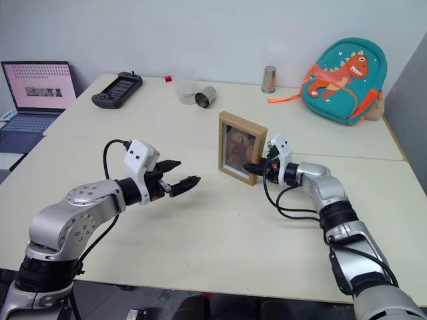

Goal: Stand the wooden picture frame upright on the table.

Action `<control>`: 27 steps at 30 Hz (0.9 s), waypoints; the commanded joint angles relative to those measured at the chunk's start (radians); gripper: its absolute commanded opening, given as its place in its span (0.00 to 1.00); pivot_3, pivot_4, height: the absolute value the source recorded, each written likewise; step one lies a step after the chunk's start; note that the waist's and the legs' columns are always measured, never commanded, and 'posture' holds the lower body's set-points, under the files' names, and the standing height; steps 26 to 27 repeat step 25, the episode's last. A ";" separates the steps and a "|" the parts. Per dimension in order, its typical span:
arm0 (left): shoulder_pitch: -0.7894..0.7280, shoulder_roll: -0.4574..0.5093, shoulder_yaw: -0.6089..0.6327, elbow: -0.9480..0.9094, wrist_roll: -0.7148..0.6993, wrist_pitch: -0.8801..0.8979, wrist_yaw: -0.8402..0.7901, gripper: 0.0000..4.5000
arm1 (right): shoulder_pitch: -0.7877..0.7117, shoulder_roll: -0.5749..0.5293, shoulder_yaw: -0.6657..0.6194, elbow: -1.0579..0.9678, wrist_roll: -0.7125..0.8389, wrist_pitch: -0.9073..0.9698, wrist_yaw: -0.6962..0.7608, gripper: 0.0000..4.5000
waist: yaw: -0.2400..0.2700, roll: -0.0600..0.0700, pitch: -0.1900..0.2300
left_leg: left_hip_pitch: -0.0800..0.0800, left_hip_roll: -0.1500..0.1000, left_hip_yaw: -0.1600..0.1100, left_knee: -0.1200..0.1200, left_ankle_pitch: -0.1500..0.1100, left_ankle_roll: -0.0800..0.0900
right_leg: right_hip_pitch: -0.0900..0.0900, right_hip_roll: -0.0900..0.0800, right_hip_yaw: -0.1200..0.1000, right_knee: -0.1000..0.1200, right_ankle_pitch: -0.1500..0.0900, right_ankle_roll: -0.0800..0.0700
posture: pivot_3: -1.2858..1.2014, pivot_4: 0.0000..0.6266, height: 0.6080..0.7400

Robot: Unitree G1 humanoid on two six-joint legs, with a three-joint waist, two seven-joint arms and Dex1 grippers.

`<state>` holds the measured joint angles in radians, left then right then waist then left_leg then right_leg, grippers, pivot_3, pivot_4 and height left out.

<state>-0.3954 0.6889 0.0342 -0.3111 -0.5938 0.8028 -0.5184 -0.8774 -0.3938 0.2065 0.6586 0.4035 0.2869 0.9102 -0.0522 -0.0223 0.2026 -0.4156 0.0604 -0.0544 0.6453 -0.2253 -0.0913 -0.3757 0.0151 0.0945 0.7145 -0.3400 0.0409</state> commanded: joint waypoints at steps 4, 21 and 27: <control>-0.002 -0.021 0.012 -0.049 0.018 -0.012 -0.002 1.00 | -0.021 0.028 -0.079 0.060 -0.021 0.101 -0.002 0.45 | 0.000 0.000 0.000 | 0.001 0.000 0.000 0.000 0.000 0.000 | 0.001 0.000 0.000 0.001 0.001 0.001 | 0.52 0.24 1.00; -0.022 -0.055 0.084 0.095 0.077 -0.049 0.009 1.00 | 0.387 -0.150 -0.202 -0.633 -0.092 0.241 -0.171 1.00 | 0.010 0.000 0.000 | -0.003 0.000 0.000 -0.001 0.000 0.000 | -0.002 0.000 0.001 -0.001 0.001 0.001 | 0.52 0.24 1.00; -0.021 -0.067 0.110 0.156 0.101 -0.077 0.022 1.00 | 0.522 -0.133 -0.268 -0.883 -0.061 0.332 -0.279 1.00 | 0.004 0.000 0.000 | -0.002 0.000 0.001 -0.001 0.000 0.000 | -0.003 0.001 0.002 0.000 0.001 0.001 | 0.52 0.24 1.00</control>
